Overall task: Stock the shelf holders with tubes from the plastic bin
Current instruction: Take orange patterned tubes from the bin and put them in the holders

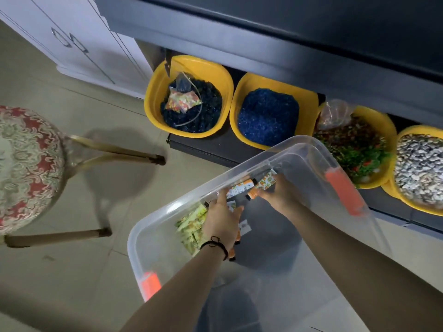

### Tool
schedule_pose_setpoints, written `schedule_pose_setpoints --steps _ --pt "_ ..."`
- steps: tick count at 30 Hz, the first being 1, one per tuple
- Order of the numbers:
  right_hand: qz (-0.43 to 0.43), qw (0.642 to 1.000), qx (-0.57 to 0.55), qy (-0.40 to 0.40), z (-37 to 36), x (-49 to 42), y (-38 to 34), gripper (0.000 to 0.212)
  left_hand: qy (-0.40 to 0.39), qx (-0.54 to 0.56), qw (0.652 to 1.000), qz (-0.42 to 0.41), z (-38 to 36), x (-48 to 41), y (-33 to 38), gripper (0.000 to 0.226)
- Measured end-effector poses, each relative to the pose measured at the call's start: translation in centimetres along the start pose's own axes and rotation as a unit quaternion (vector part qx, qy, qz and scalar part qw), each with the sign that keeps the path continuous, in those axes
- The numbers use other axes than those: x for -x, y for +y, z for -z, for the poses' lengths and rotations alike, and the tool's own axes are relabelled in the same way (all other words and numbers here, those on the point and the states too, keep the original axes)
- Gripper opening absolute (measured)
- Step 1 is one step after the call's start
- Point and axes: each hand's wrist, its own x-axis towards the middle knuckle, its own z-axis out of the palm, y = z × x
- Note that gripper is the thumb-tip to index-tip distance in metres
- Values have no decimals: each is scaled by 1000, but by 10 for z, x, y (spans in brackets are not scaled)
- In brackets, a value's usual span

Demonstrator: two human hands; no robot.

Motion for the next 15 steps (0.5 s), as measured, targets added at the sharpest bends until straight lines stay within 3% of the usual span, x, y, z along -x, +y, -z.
schedule_pose_setpoints --steps 4,6,10,12,15 --pt "39 999 -10 17 -14 -8 2 65 5 -56 998 -1 -12 -5 -10 54" --pt "50 999 0 18 -17 -9 4 59 15 -59 998 5 -14 -9 -14 45" --pt "0 999 -38 -5 -25 -3 12 52 17 -68 998 1 -19 -10 -18 27" --pt "-28 996 -80 -7 -29 3 17 59 20 -90 996 -6 -24 -10 -17 32" --pt "-54 982 -180 19 -29 9 21 86 29 -94 995 17 -28 -12 -12 37"
